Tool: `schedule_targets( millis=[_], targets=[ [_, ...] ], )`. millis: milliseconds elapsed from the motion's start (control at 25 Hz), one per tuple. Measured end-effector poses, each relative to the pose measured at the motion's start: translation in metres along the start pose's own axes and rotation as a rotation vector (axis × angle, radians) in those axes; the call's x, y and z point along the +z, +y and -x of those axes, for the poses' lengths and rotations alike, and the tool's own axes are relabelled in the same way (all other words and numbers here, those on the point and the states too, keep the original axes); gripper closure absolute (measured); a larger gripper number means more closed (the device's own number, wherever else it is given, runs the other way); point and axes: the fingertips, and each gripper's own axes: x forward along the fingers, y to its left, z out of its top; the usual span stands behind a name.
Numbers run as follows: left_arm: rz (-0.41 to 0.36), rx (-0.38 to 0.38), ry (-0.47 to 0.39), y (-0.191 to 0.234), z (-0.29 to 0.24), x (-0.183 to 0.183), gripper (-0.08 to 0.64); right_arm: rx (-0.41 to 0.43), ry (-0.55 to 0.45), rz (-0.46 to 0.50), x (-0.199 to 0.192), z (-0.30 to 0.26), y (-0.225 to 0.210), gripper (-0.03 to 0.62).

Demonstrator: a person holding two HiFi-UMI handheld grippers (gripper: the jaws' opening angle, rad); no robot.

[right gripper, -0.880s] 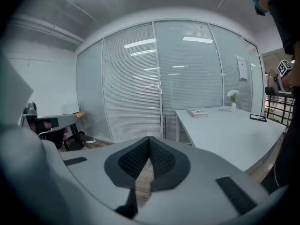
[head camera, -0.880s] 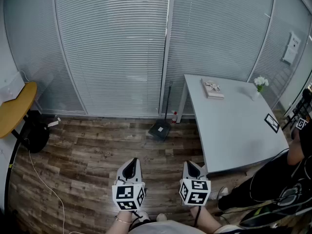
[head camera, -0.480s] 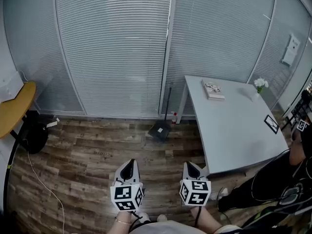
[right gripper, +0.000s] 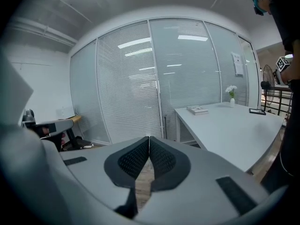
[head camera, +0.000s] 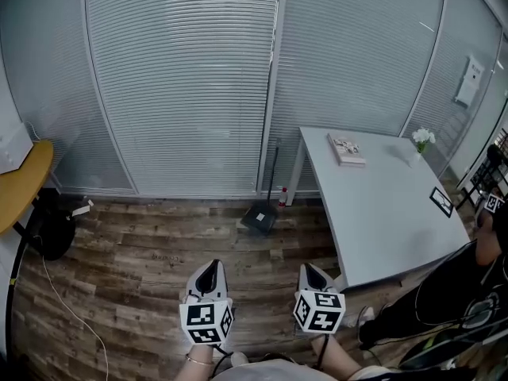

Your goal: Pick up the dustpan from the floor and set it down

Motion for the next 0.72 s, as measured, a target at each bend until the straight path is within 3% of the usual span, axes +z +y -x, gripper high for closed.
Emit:
schedule_targets(
  millis=[200, 720],
  targets=[
    [0.061, 0.028, 0.023, 0.025, -0.005, -0.007, 0.543, -0.021, 0.021, -0.005, -0.003, -0.012, 0.0, 0.56],
    [0.026, 0.064, 0.022, 0.065, -0.072, 0.006, 0.543, -0.023, 0.04, -0.03, 0.02, -0.097, -0.005, 0.56]
  ],
)
